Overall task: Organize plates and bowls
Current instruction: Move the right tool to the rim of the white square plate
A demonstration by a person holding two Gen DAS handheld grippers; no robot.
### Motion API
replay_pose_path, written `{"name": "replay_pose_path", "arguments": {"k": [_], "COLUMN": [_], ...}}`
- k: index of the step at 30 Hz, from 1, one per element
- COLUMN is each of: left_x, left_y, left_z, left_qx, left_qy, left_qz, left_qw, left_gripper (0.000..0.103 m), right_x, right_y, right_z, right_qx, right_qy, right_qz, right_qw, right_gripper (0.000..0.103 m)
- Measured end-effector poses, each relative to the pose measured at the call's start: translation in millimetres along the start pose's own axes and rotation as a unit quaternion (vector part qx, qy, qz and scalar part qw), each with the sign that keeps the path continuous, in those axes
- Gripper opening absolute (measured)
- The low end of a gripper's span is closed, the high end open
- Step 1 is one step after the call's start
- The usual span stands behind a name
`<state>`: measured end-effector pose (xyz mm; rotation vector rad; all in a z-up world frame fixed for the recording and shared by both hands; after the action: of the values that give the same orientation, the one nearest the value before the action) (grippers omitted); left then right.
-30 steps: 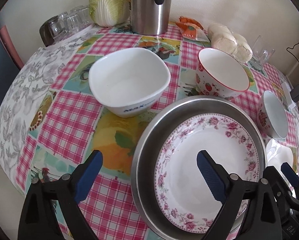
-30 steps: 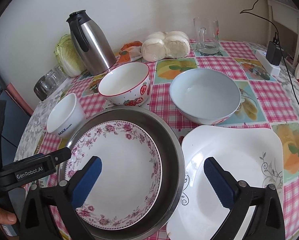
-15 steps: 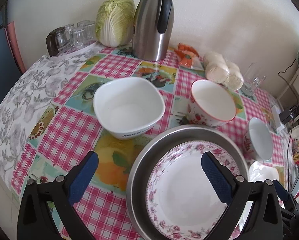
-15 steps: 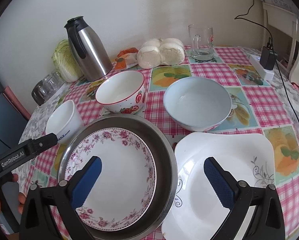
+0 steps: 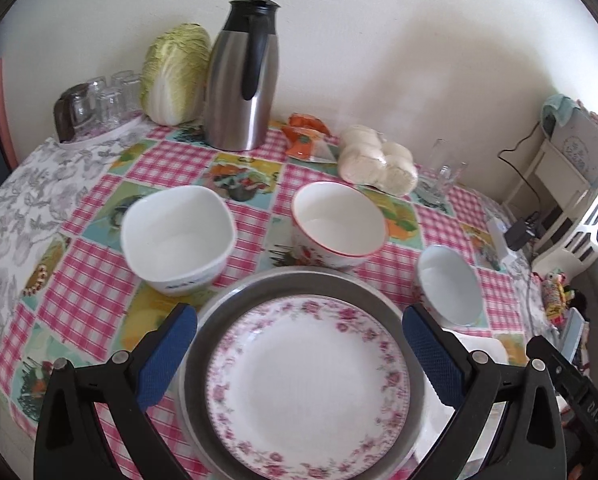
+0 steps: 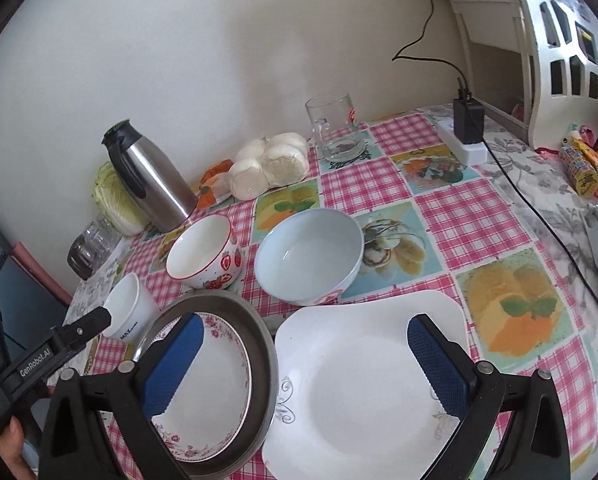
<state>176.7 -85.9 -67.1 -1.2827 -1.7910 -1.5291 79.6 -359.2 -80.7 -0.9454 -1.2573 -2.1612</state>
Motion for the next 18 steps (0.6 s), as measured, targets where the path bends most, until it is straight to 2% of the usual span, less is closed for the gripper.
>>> {"name": "replay_pose_path", "arguments": {"k": [5, 8, 18], "left_x": [-5, -8, -32], "left_y": [-9, -15, -46], "left_z": [-23, -35, -83], "left_qx": [-0.002, -0.007, -0.045], "left_qy": [-0.027, -0.024, -0.036], "left_qz": [0.022, 0.024, 0.068], "left_qw": [0.9994, 0.9994, 0.996], "left_gripper": [0.102, 0.102, 0.102], "right_x": [17, 22, 6], "right_y": [6, 6, -14], "right_z": [-39, -61, -112], "right_qx": [-0.033, -0.052, -0.108], "right_qy": [-0.021, -0.038, -0.061], "right_qz": [-0.018, -0.022, 0.024], "right_qw": [0.999, 0.998, 0.992], "right_gripper": [0.103, 0.103, 0.103]}}
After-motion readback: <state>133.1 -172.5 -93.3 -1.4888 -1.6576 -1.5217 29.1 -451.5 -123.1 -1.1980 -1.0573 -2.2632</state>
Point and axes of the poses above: each gripper's, at about its wrist camera, not at the fingertips, and x roughly against the way its jaws point, z to its left, y to its top, the point moved 8 cm from there along -x, roughly the way its jaws point, and after that the axes turned 7 degrees about z, right-handed, at the moved point
